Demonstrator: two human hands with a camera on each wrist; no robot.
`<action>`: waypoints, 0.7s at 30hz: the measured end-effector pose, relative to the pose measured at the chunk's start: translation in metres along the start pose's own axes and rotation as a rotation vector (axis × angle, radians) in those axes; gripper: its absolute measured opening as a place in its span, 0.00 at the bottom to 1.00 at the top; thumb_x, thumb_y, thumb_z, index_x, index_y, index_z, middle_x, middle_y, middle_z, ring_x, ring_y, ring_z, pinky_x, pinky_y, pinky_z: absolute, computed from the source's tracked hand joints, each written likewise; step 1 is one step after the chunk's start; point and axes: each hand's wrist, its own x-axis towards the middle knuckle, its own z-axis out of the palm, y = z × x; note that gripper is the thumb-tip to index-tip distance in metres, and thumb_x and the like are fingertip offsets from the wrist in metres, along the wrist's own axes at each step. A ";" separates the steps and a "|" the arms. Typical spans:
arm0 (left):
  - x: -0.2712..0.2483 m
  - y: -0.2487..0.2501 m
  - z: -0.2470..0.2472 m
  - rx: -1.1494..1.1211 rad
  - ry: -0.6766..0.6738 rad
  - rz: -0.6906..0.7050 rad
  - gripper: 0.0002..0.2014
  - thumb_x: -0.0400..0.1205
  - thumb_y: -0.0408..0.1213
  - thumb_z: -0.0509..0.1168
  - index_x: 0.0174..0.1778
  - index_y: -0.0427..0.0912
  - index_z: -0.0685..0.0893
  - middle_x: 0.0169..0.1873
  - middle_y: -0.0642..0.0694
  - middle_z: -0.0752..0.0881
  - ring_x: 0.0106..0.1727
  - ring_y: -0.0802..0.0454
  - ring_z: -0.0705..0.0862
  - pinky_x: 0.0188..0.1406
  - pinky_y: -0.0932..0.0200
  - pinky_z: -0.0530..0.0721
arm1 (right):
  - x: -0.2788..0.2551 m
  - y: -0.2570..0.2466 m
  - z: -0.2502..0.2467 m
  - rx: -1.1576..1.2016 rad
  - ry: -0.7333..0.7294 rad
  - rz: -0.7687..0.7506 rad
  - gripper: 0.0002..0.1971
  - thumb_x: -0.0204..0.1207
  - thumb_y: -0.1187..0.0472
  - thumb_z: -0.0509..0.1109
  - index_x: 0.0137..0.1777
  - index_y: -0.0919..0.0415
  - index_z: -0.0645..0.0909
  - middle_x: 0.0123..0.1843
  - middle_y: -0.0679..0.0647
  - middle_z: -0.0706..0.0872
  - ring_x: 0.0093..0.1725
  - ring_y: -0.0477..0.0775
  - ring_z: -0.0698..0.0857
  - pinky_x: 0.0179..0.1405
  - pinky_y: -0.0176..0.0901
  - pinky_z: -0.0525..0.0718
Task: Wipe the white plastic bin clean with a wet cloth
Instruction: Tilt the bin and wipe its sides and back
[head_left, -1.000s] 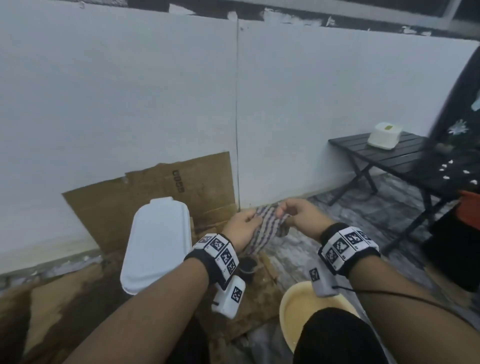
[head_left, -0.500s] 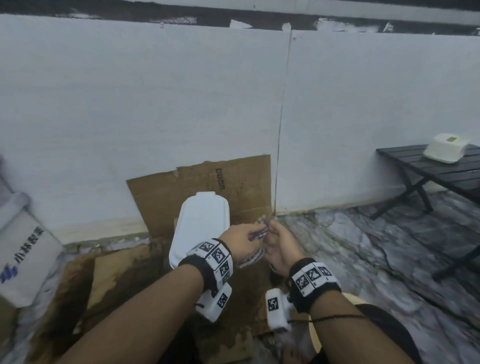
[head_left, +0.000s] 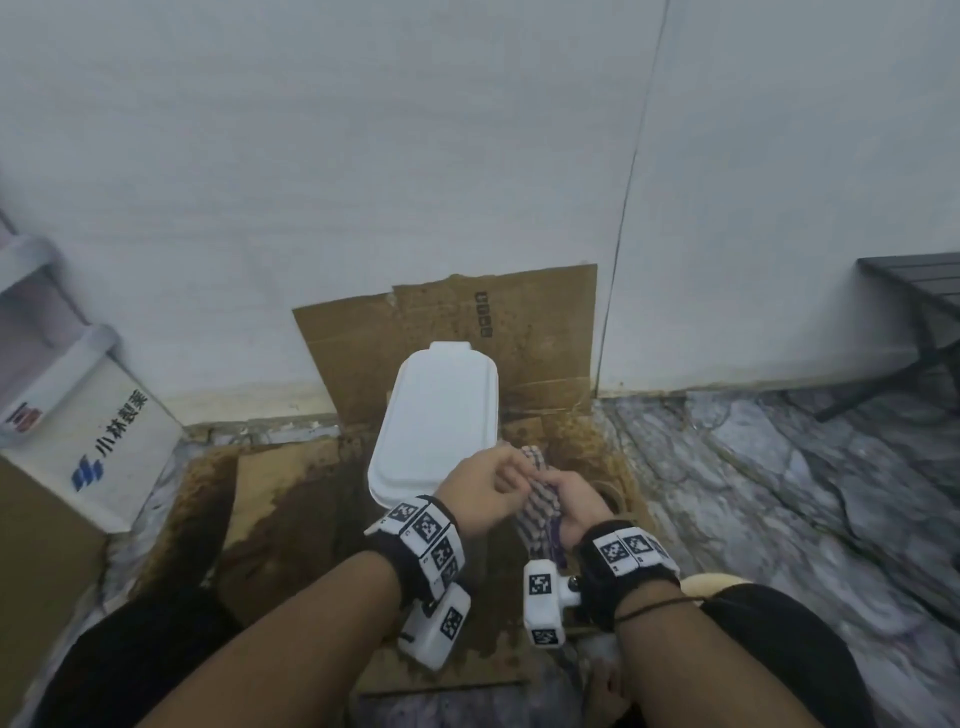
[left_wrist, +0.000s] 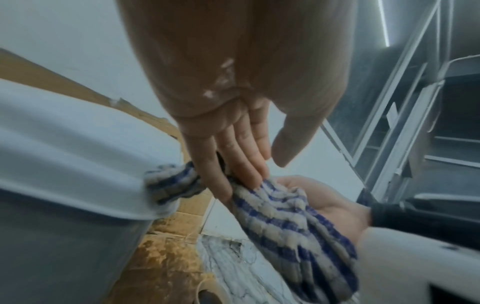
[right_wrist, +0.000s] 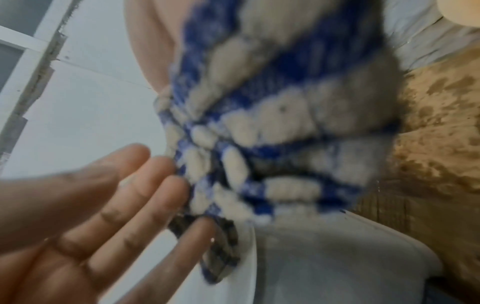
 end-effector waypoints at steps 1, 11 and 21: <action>0.004 -0.004 -0.002 0.018 0.053 -0.006 0.08 0.79 0.33 0.68 0.51 0.49 0.84 0.44 0.50 0.87 0.49 0.51 0.86 0.52 0.59 0.86 | 0.007 -0.001 -0.001 0.001 0.027 -0.031 0.18 0.82 0.68 0.57 0.68 0.69 0.80 0.56 0.70 0.88 0.47 0.65 0.90 0.38 0.51 0.90; 0.038 -0.050 -0.022 0.666 0.164 -0.046 0.27 0.81 0.60 0.61 0.76 0.56 0.73 0.77 0.48 0.69 0.76 0.45 0.67 0.76 0.45 0.65 | 0.047 -0.003 -0.006 0.070 0.165 -0.221 0.17 0.87 0.68 0.53 0.69 0.57 0.76 0.62 0.66 0.85 0.57 0.66 0.86 0.49 0.59 0.86; 0.034 -0.085 -0.056 0.698 0.257 -0.104 0.36 0.75 0.61 0.55 0.81 0.56 0.63 0.77 0.50 0.66 0.74 0.45 0.66 0.75 0.45 0.64 | 0.074 0.009 -0.003 0.126 0.243 -0.234 0.19 0.86 0.68 0.54 0.73 0.56 0.75 0.61 0.66 0.87 0.57 0.65 0.87 0.55 0.62 0.86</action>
